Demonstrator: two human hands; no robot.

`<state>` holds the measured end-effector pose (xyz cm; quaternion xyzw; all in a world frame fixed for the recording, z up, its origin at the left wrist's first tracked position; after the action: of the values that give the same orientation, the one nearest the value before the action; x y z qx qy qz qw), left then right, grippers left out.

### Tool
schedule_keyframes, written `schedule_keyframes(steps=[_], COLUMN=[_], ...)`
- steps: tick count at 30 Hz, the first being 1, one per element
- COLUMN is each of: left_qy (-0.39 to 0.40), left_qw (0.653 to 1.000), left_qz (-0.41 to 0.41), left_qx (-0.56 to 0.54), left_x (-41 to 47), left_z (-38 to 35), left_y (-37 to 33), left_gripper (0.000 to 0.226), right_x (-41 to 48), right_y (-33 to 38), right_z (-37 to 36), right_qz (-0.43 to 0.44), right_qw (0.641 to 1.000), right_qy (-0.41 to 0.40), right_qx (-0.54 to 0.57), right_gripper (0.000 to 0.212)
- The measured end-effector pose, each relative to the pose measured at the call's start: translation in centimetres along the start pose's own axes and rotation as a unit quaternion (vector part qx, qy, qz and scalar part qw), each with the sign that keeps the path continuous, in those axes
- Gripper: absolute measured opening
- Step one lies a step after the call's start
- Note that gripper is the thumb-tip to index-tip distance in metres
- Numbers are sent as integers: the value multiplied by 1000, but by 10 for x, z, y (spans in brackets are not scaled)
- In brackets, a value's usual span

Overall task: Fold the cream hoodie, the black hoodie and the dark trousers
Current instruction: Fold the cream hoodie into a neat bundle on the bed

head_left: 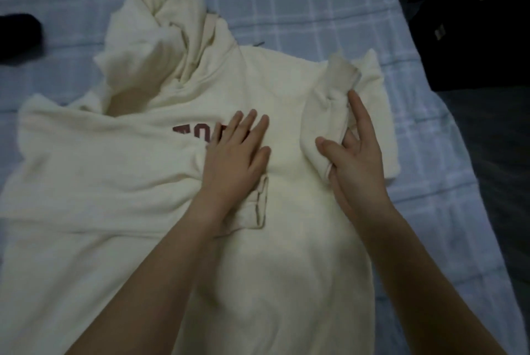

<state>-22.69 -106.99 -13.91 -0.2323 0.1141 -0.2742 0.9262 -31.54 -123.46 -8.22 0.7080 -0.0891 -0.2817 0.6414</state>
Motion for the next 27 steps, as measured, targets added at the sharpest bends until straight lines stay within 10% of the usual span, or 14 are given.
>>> schedule_keyframes(steps=[3,14,23,25,27], left_qy=[-19,-93,-88,-176,-261], left_qw=[995,985,988,913,740], left_qz=[-21,116,103,175,260], left_qx=[-97,83,-78,-322,-563], left_x=[-12,-120,-136,-146,-156], left_z=[22,97,91,120,145], left_y=[8,159,188,201,214], left_gripper=[57,55,52,38,27], right_x=[-9,-53,-89,-97,-106], right_y=[-2,-10,-16,-24,-34], right_z=[-20,-133,-219,-236,-251], right_qz=[-9,6,81,139,205], right_qw=[1000,995,963,928,872], right_qy=[-2,93,191,220,263], right_qx=[-10,-38,-175,-266,-359], right_gripper=[81,82,76,73,73])
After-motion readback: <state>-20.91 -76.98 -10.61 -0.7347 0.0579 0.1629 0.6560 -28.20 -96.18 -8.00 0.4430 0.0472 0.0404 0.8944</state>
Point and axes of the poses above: each hand's wrist, its own x-axis towards the middle knuckle, its own z-axis out of the back of the hand, y = z × x, the point moved 5 cm from there along x, towards the middle knuckle, and after that the axes turned 11 degrees about -x, right-handed, at the moved point
